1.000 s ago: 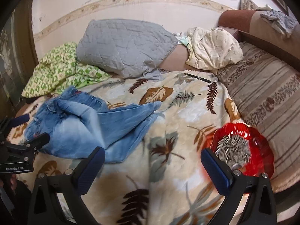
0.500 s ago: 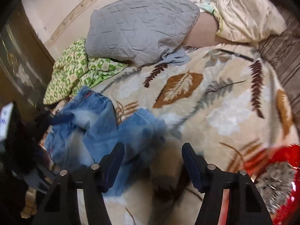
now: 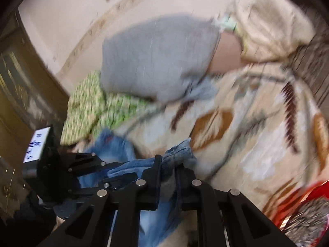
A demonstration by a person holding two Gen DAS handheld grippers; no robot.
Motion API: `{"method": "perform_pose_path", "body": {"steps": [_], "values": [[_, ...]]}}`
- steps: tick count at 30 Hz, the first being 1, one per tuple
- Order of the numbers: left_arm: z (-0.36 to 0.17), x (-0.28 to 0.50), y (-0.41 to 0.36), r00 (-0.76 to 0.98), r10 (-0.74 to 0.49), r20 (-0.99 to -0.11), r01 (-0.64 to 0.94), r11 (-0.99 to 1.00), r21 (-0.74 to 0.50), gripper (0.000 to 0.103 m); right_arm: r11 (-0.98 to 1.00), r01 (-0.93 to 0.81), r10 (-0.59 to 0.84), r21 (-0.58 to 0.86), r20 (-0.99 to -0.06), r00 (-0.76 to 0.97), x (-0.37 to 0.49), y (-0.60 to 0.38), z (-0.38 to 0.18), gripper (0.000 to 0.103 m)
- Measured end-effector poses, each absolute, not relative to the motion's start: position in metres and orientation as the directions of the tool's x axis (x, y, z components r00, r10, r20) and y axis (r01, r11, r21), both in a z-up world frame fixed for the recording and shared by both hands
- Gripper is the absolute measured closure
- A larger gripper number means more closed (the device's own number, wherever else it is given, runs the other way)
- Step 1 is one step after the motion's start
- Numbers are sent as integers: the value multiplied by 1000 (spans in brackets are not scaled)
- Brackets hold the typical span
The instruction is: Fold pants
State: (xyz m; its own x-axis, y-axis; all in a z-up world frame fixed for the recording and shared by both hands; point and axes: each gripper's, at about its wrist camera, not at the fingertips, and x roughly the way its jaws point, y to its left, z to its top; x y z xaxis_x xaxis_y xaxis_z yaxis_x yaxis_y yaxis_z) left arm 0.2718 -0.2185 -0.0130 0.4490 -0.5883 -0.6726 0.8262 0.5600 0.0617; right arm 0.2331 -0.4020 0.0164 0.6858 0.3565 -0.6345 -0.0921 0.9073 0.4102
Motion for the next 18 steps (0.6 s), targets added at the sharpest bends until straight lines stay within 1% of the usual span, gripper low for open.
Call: {"method": "perform_pose_path", "body": {"steps": [2,3,4,6,7,8,9,10,11,12,13,16,18], "values": [[-5,292,-233,439,-628,-643,817,577,-5,89,913,-21,292,408,-615,733,234,-421,34,90],[-5,299,-239,433,-633,-642,814,580,-23,89,913,5,271,409,-615,741,236,-429,38,90],[-9,307,-250,423,-629,-653,811,584,-37,89,913,48,237,406,-622,747,238,-440,38,90],[-20,314,-268,418,-594,-687,810,587,-15,89,904,105,212,415,-646,734,244,-452,32,90],[-25,314,-274,422,-571,-705,806,592,3,87,906,124,198,405,-665,720,247,-453,27,88],[-28,315,-274,421,-555,-717,797,604,1,84,909,146,183,390,-690,701,249,-454,21,80],[-29,316,-270,418,-554,-720,791,612,-11,70,909,177,162,378,-710,685,249,-455,16,58],[-27,316,-262,430,-542,-722,770,638,-20,35,911,215,124,352,-732,670,247,-455,13,41],[-25,313,-252,469,-519,-715,737,676,-7,10,912,245,85,329,-735,672,241,-456,13,21],[-22,309,-242,511,-499,-700,709,705,16,7,912,252,67,325,-721,689,234,-459,15,20],[-15,300,-229,549,-488,-678,693,720,42,7,915,243,58,322,-701,711,225,-458,19,20],[-4,269,-199,543,-493,-680,712,700,60,7,934,197,67,299,-686,724,201,-446,32,20],[-3,246,-182,520,-505,-688,729,683,50,7,948,143,96,285,-682,725,181,-433,35,20]]}}
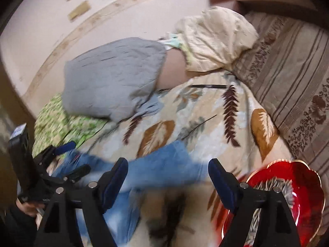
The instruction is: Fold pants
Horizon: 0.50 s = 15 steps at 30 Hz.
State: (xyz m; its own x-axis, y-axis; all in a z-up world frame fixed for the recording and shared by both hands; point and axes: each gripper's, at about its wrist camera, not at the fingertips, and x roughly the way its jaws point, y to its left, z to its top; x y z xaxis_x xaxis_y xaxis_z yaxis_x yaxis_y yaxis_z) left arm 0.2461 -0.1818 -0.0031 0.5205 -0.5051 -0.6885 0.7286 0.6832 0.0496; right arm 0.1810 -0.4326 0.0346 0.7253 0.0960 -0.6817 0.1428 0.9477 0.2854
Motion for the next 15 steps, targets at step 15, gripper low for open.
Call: {"method": "perform_pose_path", "body": {"steps": [15], "values": [[-79,130,-134,528,-379,-760,673,732,103,7,922,35,298,386,-764,573,181,-366,-42,22]]}}
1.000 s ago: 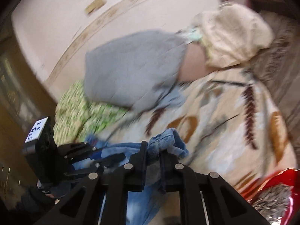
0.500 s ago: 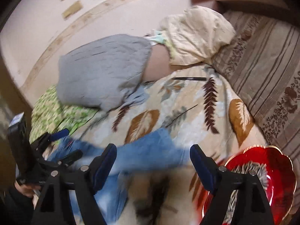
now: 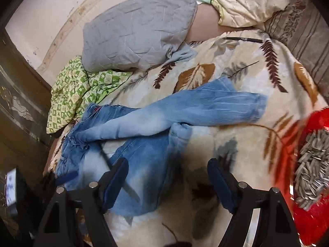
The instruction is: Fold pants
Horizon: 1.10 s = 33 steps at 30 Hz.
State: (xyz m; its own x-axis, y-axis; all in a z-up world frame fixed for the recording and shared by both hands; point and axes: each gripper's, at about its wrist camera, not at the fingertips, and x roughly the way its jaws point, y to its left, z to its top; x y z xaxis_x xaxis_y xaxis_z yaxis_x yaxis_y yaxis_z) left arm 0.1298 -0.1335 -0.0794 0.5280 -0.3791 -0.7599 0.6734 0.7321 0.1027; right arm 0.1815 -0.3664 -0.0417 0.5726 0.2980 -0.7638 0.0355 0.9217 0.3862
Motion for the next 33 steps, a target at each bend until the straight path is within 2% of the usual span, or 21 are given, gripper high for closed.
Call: {"method": "perform_pose_path", "body": {"steps": [2,3,4,5,6,7,8,13,17,21,26,30,31,32,33], "values": [[-90,134,-135,527,-363,-768,663,741,104,8,926,28,297,377,-770,565,194,-358,-46,23],[-98,132,-136,526,-360,-771,666,738,110,9,929,24,293,370,-773,562,199,-355,-48,27],[-103,133,-139,528,-350,-773,669,733,124,18,932,18,290,361,-777,558,206,-351,-51,32],[-110,136,-143,523,-333,-785,674,724,142,37,935,12,291,356,-783,550,213,-346,-54,43],[-114,138,-145,512,-324,-796,682,717,146,56,939,13,281,342,-791,544,219,-344,-58,76],[-121,141,-147,495,-310,-812,692,706,151,98,947,14,264,321,-804,533,224,-340,-62,92],[-125,144,-147,474,-308,-825,698,703,138,99,947,10,270,320,-815,512,229,-338,-68,94],[-102,135,-143,482,-363,-797,713,691,117,100,934,26,281,356,-778,562,202,-354,-56,97],[-84,132,-146,492,-399,-774,708,701,88,100,899,88,274,430,-705,654,142,-397,-23,97],[-90,127,-161,455,-431,-779,732,680,51,99,871,155,229,466,-664,712,88,-422,0,97],[-120,122,-187,384,-384,-840,764,642,56,98,859,251,170,446,-712,682,42,-435,-15,97],[-121,130,-182,361,-387,-848,753,658,20,96,863,277,169,421,-760,628,39,-431,-31,95],[-118,131,-180,351,-389,-851,744,668,2,84,867,284,159,411,-766,622,39,-430,-30,94],[-114,134,-176,341,-389,-856,729,684,-21,51,870,283,156,404,-769,620,40,-429,-27,91],[-109,134,-170,356,-387,-850,711,702,-22,32,880,284,138,381,-776,615,40,-428,-23,87]]}}
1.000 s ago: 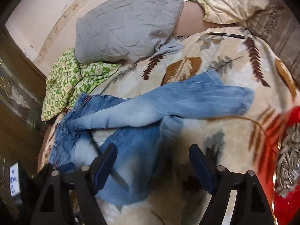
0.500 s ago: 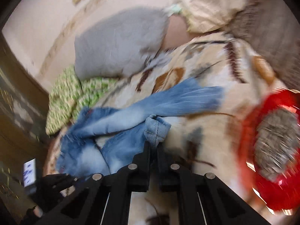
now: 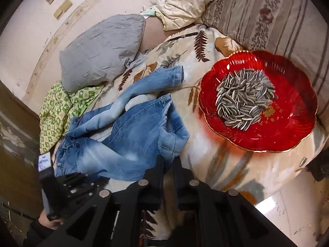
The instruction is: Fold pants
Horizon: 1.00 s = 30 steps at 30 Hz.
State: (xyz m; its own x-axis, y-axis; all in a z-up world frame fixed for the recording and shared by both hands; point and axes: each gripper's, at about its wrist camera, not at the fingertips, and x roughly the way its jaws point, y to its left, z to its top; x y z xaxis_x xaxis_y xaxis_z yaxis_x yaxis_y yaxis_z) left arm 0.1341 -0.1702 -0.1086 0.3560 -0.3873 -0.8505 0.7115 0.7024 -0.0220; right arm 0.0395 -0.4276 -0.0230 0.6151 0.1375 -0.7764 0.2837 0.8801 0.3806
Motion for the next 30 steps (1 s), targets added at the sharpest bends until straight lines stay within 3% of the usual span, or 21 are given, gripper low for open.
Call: {"method": "perform_pose_path", "body": {"steps": [1,2,3,4,5,10,20,24,30], "values": [[-102,133,-164,395,-384,-834,691,723,-6,9,896,291,92,335,-781,617,39,-425,-16,83],[-94,129,-157,440,-388,-810,674,739,11,8,911,291,49,291,-779,625,37,-422,-9,70],[-84,125,-147,478,-400,-782,664,747,24,8,920,288,25,265,-774,633,34,-421,-4,37],[-78,124,-139,486,-398,-778,658,752,27,8,926,289,1,244,-765,644,31,-420,3,22],[-72,123,-129,498,-381,-779,642,766,36,8,928,290,-22,234,-742,670,27,-419,11,14],[-49,108,-64,594,-250,-765,526,840,135,8,957,171,33,233,-677,735,33,-393,36,14],[43,40,110,664,130,-736,233,900,369,6,918,-234,394,320,-670,629,86,-232,4,14],[52,23,134,628,150,-763,241,896,374,0,883,-342,467,321,-675,571,85,-182,-8,14],[-18,64,130,607,53,-793,233,942,242,0,872,-435,443,224,-737,510,74,-144,-29,14]]}}
